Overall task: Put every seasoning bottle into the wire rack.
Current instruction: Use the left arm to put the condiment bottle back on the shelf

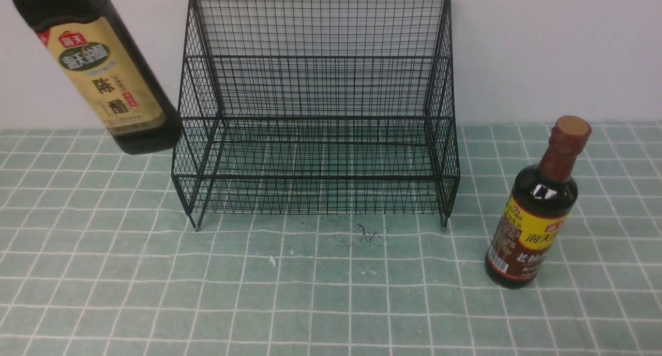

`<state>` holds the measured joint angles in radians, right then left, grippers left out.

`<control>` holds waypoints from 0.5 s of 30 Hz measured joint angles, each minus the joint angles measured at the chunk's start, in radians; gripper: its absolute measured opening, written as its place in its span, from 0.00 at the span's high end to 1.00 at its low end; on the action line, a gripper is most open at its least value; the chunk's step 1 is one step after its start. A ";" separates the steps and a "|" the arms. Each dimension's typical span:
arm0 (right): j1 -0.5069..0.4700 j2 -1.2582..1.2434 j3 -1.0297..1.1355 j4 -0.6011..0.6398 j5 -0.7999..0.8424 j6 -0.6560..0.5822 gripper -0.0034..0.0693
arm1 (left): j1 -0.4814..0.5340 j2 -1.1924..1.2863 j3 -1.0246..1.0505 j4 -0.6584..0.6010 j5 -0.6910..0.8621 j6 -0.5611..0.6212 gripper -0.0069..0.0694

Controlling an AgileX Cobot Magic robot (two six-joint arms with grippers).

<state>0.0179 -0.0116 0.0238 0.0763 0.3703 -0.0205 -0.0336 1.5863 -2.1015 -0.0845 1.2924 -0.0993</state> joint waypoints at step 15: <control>0.000 0.000 0.000 0.000 0.000 0.000 0.98 | -0.187 0.161 -0.003 0.043 -0.103 -0.003 0.49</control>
<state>0.0179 -0.0116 0.0238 0.0763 0.3703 -0.0205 -0.2207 1.7474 -2.1047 -0.0414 1.1891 -0.1020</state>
